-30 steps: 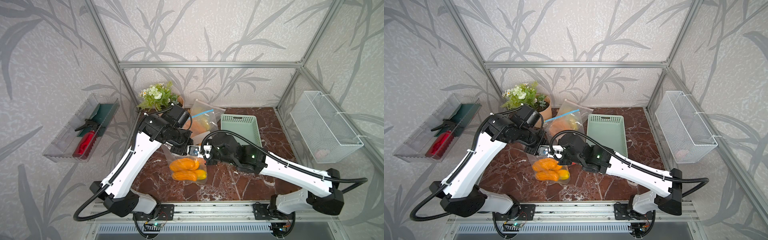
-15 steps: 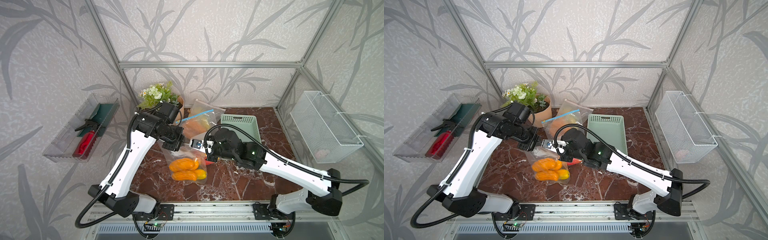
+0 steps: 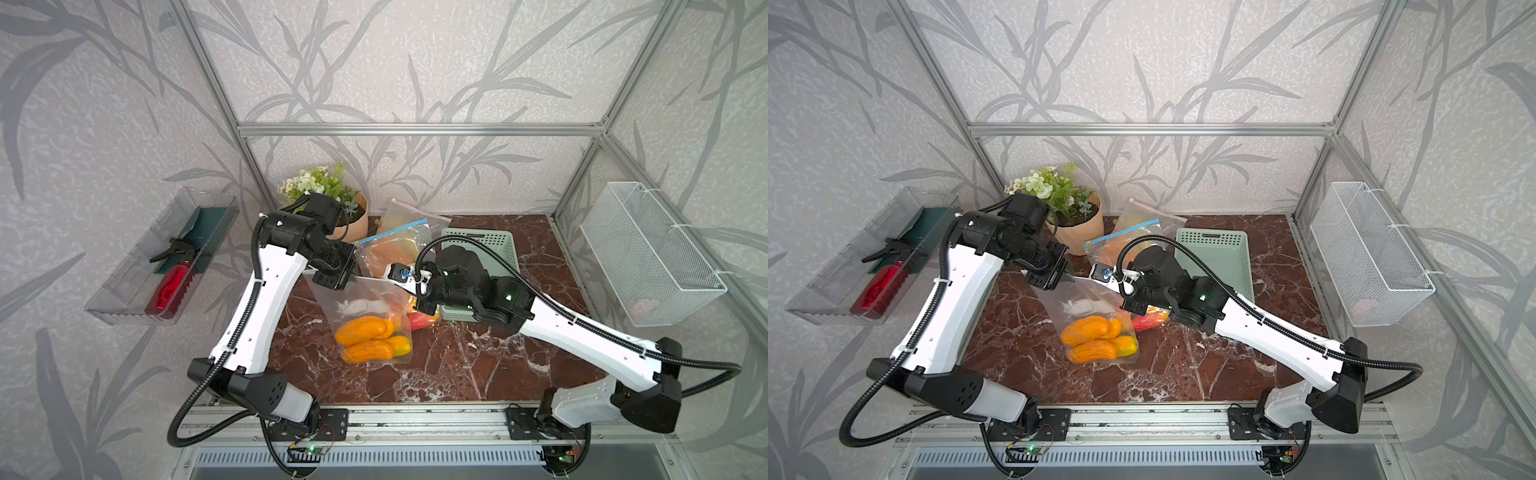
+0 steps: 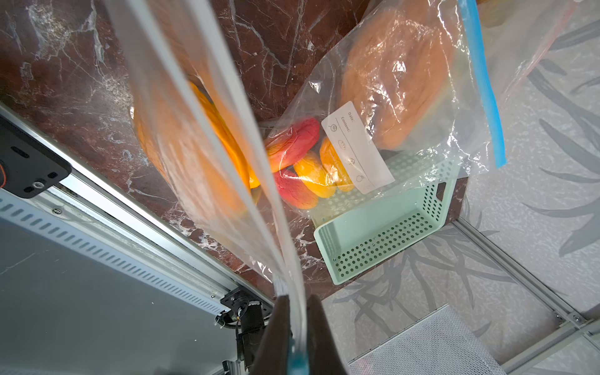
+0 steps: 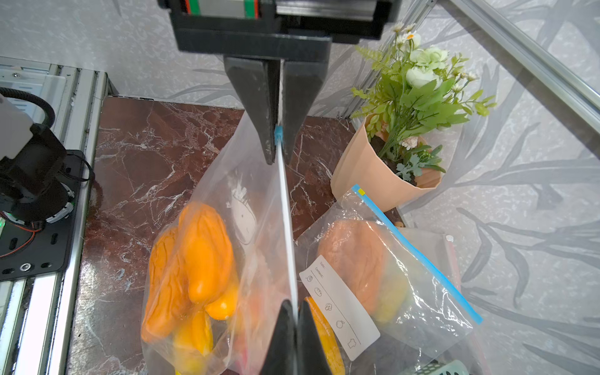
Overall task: Place the mango in a zip-top bag and seal the zipper
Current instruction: Zip the zipper on the zipper food storage bag, then place the zipper food storage bag at the center of the board.
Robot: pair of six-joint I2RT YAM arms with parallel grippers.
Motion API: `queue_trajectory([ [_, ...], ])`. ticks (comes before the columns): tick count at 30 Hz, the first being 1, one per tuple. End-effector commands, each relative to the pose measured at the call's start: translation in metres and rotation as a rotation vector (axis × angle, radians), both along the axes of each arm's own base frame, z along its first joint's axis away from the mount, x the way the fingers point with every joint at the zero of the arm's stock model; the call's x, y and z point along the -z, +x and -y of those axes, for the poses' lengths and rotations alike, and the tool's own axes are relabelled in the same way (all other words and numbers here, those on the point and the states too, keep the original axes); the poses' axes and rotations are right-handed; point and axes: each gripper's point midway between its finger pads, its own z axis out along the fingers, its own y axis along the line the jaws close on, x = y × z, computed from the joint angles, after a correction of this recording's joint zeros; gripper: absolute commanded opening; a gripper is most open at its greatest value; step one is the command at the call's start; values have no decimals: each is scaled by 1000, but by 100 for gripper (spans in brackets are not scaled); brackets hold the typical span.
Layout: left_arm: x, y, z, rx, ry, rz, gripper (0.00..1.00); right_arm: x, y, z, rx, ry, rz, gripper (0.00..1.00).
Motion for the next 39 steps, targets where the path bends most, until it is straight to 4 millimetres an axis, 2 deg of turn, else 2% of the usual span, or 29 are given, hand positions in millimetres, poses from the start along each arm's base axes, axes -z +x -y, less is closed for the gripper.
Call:
queue_trajectory([
  [1, 11, -6, -106, -167, 415, -44, 10, -21, 2, 51, 119, -21, 4, 0],
  [5, 8, -9, -131, -185, 504, -46, 12, -19, 4, 55, 130, -22, -10, 0],
  [8, 9, -8, -142, -200, 515, -43, 12, -19, 4, 55, 131, -22, -16, 0],
  [12, 19, 6, -136, -203, 438, -12, 12, -17, 6, 52, 126, -18, -30, 0],
  [14, 21, 15, -125, -193, 379, 10, 19, -15, 5, 48, 116, -15, -50, 0],
  [16, 22, 25, -115, -174, 319, 33, 36, -12, 5, 44, 101, -9, -100, 0],
  [19, 20, 43, -98, -152, 223, 112, 50, -2, 12, 42, 119, -19, -181, 0],
  [21, 14, 50, -90, -149, 177, 157, 61, 5, 29, 47, 199, -3, -250, 0],
  [23, 3, 57, -86, -129, 160, 204, 70, 10, 55, 60, 320, 44, -328, 0],
  [27, -18, 66, -89, -66, 220, 297, 73, 26, 107, 81, 513, 128, -487, 0],
  [30, -22, 71, -90, -35, 241, 362, 72, 33, 139, 90, 612, 196, -545, 49],
  [31, -21, 73, -88, -17, 238, 383, 74, 31, 148, 94, 646, 223, -546, 64],
  [32, -19, 74, -84, 10, 231, 404, 76, 27, 155, 99, 673, 252, -543, 73],
  [33, -17, 77, -80, 44, 216, 437, 79, 22, 160, 105, 703, 282, -535, 92],
  [34, -13, 76, -76, 71, 209, 456, 82, 15, 162, 111, 730, 313, -521, 99],
  [35, -9, 74, -75, 89, 212, 477, 86, 11, 163, 118, 753, 339, -510, 99],
  [36, -2, 71, -74, 119, 228, 500, 97, 7, 163, 128, 777, 379, -498, 99],
  [38, 8, 64, -79, 186, 301, 537, 99, 2, 159, 152, 822, 481, -469, 99],
  [39, 14, 57, -88, 203, 378, 532, 99, 3, 156, 173, 881, 539, -432, 99],
])
